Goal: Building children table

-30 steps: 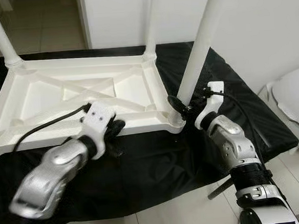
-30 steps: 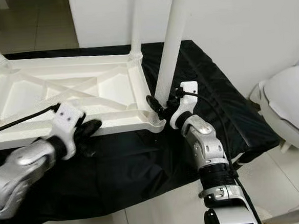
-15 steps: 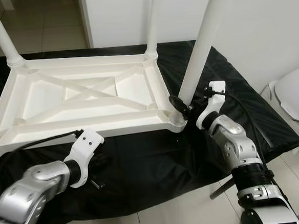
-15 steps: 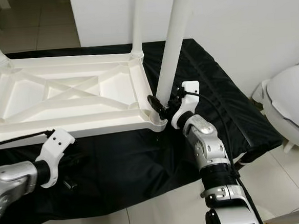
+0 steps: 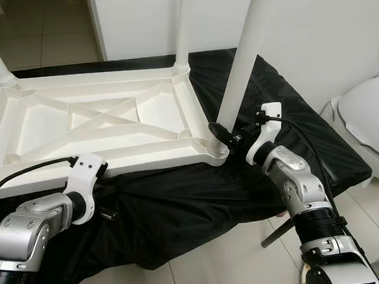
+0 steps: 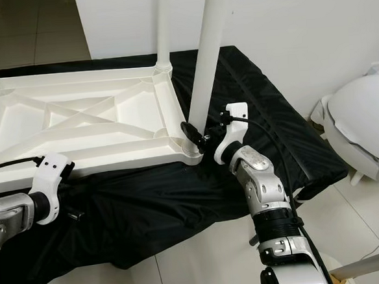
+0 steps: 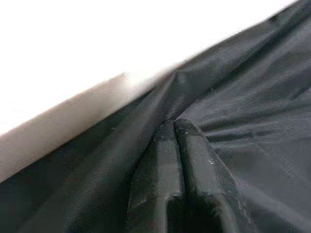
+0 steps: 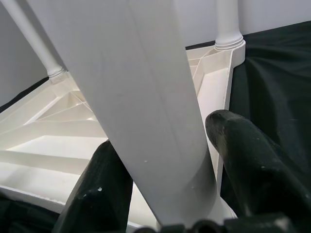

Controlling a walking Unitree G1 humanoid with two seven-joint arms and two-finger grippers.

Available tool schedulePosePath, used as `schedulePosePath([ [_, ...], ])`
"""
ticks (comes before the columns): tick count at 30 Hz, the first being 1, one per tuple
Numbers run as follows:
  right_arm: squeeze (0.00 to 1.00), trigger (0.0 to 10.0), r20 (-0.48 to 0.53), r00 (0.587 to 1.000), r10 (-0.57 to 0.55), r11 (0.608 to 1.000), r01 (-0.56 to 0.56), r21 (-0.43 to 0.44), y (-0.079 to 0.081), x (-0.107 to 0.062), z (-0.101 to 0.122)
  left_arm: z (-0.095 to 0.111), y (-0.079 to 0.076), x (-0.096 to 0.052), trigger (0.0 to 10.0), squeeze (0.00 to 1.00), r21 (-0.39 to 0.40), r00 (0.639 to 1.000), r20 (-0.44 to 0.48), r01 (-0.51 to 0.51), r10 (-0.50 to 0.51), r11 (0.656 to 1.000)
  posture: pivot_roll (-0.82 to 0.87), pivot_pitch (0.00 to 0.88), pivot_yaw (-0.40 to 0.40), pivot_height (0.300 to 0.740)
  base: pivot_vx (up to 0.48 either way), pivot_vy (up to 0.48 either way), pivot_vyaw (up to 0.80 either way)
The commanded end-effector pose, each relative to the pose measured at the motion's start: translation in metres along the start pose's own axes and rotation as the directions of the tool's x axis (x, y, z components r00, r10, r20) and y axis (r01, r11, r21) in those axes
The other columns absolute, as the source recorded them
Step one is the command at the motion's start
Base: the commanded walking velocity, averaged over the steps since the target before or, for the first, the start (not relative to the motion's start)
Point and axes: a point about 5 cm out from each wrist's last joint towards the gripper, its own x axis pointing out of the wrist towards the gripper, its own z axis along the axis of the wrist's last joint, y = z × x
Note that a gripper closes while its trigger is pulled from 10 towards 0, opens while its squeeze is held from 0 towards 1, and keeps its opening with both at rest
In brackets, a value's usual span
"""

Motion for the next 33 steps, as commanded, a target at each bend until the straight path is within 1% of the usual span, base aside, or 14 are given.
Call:
schedulePosePath([
  [1,0.0,10.0,-0.021,1.0,-0.018,1.0,0.018,0.01,-0.006,-0.006,-0.004,0.005,0.02,-0.014,10.0,0.0,0.009,0.974,0.023,-0.228,0.227,0.974,0.0,0.092,-0.082,0.74,0.0,0.0,0.0],
  [2,0.0,10.0,-0.021,1.0,-0.018,1.0,0.018,0.01,-0.006,-0.006,-0.004,0.005,0.02,-0.014,10.0,0.0,0.009,0.974,0.023,-0.228,0.227,0.974,0.0,0.092,-0.082,0.74,0.0,0.0,0.0],
  [3,0.0,10.0,-0.025,1.0,-0.006,1.0,0.006,0.013,-0.004,-0.007,-0.006,0.022,0.002,-0.024,10.0,0.0,0.066,0.989,0.133,-0.079,0.07,0.995,0.01,0.091,-0.082,0.74,0.0,0.0,0.0],
  [5,0.0,10.0,-0.025,1.0,-0.006,1.0,0.006,0.013,-0.004,-0.007,-0.006,0.022,0.002,-0.024,10.0,0.0,0.066,0.989,0.133,-0.079,0.07,0.995,0.01,0.091,-0.082,0.74,0.0,0.0,0.0],
  [6,0.0,10.0,-0.032,0.999,0.003,1.0,-0.002,0.011,-0.003,-0.007,-0.007,0.027,-0.008,-0.028,10.0,0.0,0.104,0.985,0.174,-0.007,-0.011,0.995,0.01,0.092,-0.082,0.74,0.0,0.0,0.0],
  [8,0.0,10.0,-0.032,0.999,0.003,1.0,-0.002,0.011,-0.003,-0.007,-0.007,0.027,-0.008,-0.028,10.0,0.0,0.104,0.985,0.174,-0.007,-0.011,0.995,0.01,0.092,-0.082,0.74,0.0,0.0,0.0],
  [10,0.0,10.0,-0.04,0.999,0.017,1.0,-0.017,0.009,-0.001,-0.006,-0.009,0.031,-0.029,-0.036,10.0,0.0,0.136,0.955,0.222,0.168,-0.195,0.976,0.01,0.091,-0.082,0.74,0.0,0.0,0.0],
  [12,0.0,10.0,-0.042,0.999,0.022,1.0,-0.022,0.011,0.0,-0.006,-0.009,0.033,-0.032,-0.038,10.0,0.0,0.129,0.942,0.246,0.202,-0.228,0.971,0.01,0.089,-0.083,0.74,0.0,0.0,0.0],
  [16,0.0,10.0,-0.043,0.999,0.028,1.0,-0.028,0.014,0.0,-0.006,-0.009,0.033,-0.026,-0.038,10.0,0.0,0.097,0.944,0.26,0.183,-0.202,0.978,0.01,0.088,-0.084,0.74,0.0,0.0,0.0],
  [18,0.0,10.0,-0.044,0.999,0.031,0.999,-0.03,0.017,0.001,-0.005,-0.01,0.028,-0.015,-0.036,10.0,0.0,0.044,0.959,0.247,0.131,-0.138,0.99,0.01,0.085,-0.085,0.74,0.0,0.0,0.0],
  [19,0.0,10.0,-0.044,0.999,0.031,0.999,-0.03,0.017,0.001,-0.005,-0.01,0.028,-0.015,-0.036,10.0,0.0,0.044,0.959,0.247,0.131,-0.138,0.99,0.01,0.085,-0.085,0.74,0.0,0.0,0.0],
  [21,0.0,10.0,-0.044,0.999,0.031,0.999,-0.031,0.019,0.002,-0.005,-0.01,0.015,-0.005,-0.031,10.0,0.0,0.038,0.98,0.187,0.06,-0.066,0.998,0.02,0.087,-0.084,0.74,0.0,0.0,0.0],
  [27,0.0,10.0,-0.041,0.999,0.032,0.999,-0.031,0.026,0.002,-0.004,-0.009,-0.002,0.006,-0.028,10.0,0.0,0.006,0.992,0.129,0.003,-0.004,1.0,0.01,0.087,-0.082,0.74,0.0,0.0,0.0],
  [33,0.0,10.0,-0.043,0.999,0.029,0.999,-0.028,0.03,0.001,-0.005,-0.009,-0.009,0.012,-0.028,10.0,0.0,-0.027,0.993,0.112,-0.031,0.034,0.999,0.01,0.087,-0.081,0.74,0.0,0.0,0.0],
])
